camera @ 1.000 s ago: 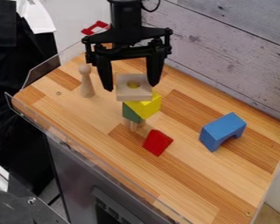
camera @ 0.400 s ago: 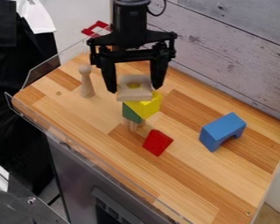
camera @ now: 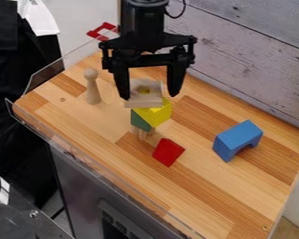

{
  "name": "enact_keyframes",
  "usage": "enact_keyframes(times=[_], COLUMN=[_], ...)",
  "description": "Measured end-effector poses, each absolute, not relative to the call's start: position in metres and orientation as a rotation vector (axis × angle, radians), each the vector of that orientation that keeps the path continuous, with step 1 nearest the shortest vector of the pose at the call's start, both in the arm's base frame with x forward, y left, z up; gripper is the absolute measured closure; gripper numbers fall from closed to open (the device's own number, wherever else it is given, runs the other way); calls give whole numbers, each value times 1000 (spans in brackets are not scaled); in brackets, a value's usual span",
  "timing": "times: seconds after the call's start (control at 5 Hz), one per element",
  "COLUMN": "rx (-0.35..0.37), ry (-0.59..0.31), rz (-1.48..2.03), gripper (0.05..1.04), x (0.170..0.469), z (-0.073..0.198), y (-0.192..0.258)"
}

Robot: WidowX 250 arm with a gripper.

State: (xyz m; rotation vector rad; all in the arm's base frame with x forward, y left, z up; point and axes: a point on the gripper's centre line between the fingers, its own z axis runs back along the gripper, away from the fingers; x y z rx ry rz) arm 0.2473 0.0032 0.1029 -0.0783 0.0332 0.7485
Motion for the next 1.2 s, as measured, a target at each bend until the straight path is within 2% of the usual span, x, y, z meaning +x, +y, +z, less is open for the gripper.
enact_keyframes(times=[0.8, 1.0, 1.2], rx=[-49, -47, -64], ry=[66, 64, 48], rz=[721, 714, 710], gripper=[84, 127, 297], x=[241, 241, 245], z=[98, 97, 97], y=[12, 13, 11])
